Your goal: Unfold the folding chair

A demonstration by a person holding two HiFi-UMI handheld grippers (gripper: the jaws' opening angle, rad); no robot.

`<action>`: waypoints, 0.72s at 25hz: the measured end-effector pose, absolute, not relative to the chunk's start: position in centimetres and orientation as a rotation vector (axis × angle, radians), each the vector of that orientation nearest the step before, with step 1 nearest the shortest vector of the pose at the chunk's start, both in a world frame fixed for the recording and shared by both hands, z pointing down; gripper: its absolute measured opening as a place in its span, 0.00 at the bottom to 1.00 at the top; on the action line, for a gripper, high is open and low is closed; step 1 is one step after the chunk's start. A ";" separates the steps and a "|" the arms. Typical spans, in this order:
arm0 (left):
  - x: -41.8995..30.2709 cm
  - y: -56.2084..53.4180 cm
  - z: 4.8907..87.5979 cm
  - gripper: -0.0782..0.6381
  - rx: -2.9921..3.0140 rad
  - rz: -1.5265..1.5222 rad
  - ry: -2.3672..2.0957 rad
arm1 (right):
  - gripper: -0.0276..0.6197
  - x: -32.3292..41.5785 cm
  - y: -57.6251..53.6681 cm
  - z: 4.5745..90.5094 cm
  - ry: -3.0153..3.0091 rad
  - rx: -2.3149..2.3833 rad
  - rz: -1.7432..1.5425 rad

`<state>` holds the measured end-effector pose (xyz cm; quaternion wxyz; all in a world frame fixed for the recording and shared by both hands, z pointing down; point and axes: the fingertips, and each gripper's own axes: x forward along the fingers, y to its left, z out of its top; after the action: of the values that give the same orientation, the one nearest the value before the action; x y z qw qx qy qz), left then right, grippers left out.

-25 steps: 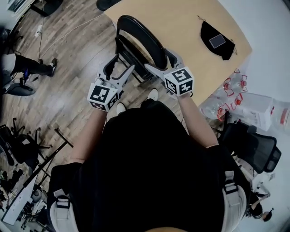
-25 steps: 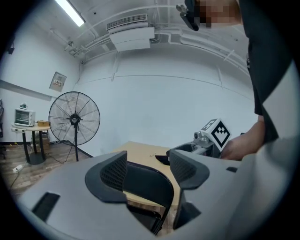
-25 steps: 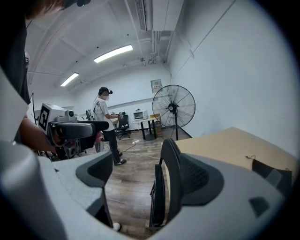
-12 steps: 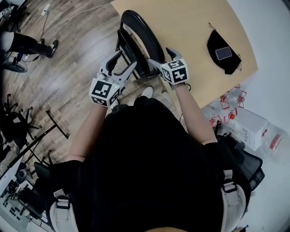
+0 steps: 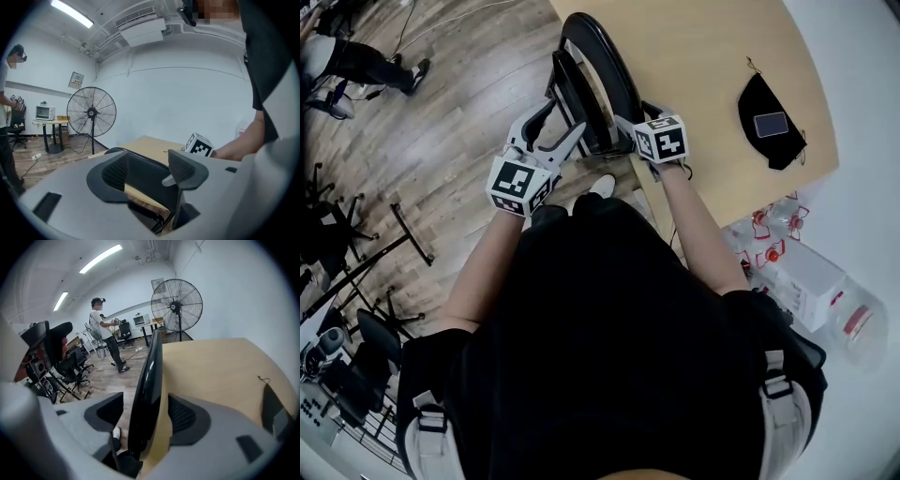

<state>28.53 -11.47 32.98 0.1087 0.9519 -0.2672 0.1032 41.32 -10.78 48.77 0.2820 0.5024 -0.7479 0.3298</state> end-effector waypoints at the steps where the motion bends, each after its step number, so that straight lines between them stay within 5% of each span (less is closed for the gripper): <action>1: 28.4 -11.5 33.1 0.47 2.794 0.305 -0.793 | 0.49 41.3 -10.9 49.0 -1.993 1.344 0.894; 8: 27.7 -11.2 32.9 0.47 2.779 0.301 -0.842 | 0.25 41.1 -10.7 49.4 -1.963 1.365 0.915; 18: 24.3 -10.9 33.6 0.46 2.744 0.308 -0.911 | 0.23 41.2 -10.6 49.5 -1.900 1.451 0.929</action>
<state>24.29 -10.88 33.57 0.1167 0.9373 -0.3111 0.1051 41.21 -10.58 49.45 0.2843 0.5424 -0.7101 0.3474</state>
